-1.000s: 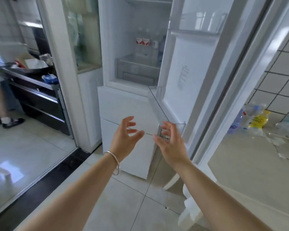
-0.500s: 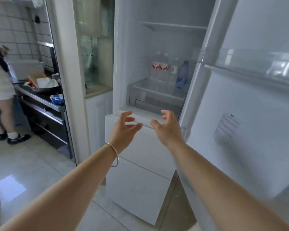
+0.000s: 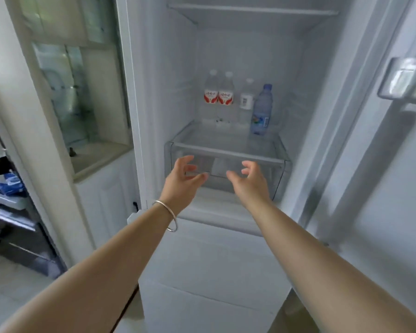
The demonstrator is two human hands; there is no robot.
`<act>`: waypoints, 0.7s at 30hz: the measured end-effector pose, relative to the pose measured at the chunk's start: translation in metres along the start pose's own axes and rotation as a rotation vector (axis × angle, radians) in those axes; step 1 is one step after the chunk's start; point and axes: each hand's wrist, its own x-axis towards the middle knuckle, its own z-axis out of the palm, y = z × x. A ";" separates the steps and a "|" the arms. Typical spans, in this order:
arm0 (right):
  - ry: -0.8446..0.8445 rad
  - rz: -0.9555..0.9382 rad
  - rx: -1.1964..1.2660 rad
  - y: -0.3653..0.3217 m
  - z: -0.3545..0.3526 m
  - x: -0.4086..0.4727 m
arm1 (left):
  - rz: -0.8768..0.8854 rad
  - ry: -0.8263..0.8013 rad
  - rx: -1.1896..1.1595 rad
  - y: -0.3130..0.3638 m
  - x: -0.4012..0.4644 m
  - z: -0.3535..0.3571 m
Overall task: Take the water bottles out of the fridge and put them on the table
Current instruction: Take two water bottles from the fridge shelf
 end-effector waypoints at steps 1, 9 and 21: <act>0.031 -0.002 0.009 -0.004 0.007 0.015 | 0.017 -0.021 -0.002 -0.001 0.020 0.000; 0.191 -0.007 -0.042 -0.011 0.050 0.124 | 0.026 -0.089 -0.026 -0.016 0.162 0.014; 0.026 0.008 0.047 -0.006 0.088 0.320 | 0.014 0.076 0.003 -0.038 0.329 0.088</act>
